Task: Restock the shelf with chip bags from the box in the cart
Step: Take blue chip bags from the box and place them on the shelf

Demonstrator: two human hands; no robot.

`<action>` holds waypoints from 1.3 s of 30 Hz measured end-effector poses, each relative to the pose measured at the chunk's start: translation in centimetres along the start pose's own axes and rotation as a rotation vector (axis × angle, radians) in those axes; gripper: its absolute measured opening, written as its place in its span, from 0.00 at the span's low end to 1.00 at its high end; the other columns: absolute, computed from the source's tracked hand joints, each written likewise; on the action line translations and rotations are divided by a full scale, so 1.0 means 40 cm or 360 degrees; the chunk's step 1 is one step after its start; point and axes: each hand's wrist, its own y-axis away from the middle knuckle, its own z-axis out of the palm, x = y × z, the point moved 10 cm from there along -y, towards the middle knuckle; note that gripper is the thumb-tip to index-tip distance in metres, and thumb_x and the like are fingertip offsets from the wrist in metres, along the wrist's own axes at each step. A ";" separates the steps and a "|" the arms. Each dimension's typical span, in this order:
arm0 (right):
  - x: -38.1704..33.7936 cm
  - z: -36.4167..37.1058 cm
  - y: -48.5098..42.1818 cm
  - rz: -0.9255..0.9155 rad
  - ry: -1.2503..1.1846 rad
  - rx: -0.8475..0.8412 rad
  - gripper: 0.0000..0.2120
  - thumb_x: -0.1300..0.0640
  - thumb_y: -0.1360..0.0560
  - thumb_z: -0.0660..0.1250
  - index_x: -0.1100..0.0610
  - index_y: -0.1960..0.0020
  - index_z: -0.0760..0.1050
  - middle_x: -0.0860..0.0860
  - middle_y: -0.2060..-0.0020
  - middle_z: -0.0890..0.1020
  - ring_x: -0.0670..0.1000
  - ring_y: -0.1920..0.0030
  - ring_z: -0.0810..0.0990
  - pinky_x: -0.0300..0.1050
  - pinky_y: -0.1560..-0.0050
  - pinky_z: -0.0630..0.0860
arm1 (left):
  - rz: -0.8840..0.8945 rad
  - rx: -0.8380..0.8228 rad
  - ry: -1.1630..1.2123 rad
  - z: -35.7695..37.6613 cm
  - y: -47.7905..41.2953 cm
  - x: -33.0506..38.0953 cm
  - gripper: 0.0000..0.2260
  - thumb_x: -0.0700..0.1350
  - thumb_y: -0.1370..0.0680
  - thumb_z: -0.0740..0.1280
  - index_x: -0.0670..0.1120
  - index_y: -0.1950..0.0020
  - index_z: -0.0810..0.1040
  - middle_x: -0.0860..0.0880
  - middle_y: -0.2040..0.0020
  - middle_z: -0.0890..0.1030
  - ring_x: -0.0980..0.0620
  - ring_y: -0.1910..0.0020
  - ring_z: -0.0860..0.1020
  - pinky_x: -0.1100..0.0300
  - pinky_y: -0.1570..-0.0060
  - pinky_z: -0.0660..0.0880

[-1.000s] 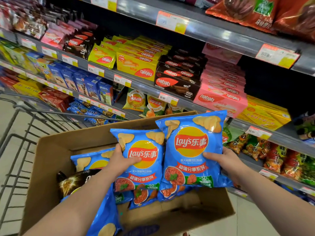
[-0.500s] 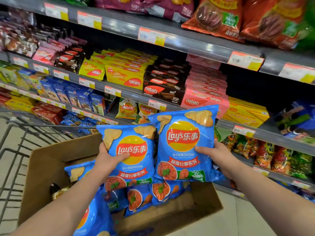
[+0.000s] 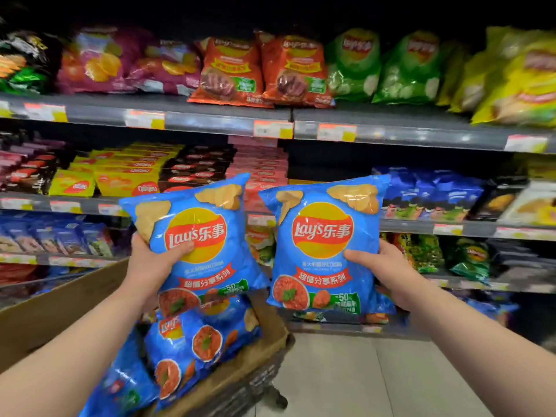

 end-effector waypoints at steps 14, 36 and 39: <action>0.073 -0.780 0.445 -0.0087 -0.0091 0.0739 0.12 0.62 0.30 0.73 0.58 0.47 0.79 0.51 0.58 0.87 0.58 0.53 0.84 0.56 0.51 0.81 | 0.0024 -0.0675 0.0005 0.746 0.489 0.081 0.33 0.37 0.32 0.76 0.43 0.32 0.65 0.45 0.40 0.78 0.43 0.43 0.78 0.43 0.43 0.75; -0.045 -1.461 0.583 -0.0288 -0.0300 0.1369 0.13 0.63 0.28 0.71 0.61 0.44 0.77 0.56 0.59 0.86 0.55 0.65 0.86 0.43 0.72 0.80 | 0.0250 -0.1405 -0.0036 1.699 0.718 0.253 0.32 0.45 0.35 0.79 0.51 0.37 0.67 0.48 0.42 0.78 0.45 0.47 0.79 0.45 0.46 0.77; -0.109 -1.554 0.536 -0.0346 -0.0271 0.1423 0.10 0.64 0.27 0.69 0.62 0.46 0.77 0.52 0.63 0.86 0.52 0.69 0.85 0.41 0.74 0.79 | 0.0281 -0.1453 -0.0016 1.830 0.695 0.300 0.33 0.46 0.35 0.80 0.50 0.34 0.68 0.48 0.42 0.79 0.45 0.47 0.80 0.43 0.46 0.77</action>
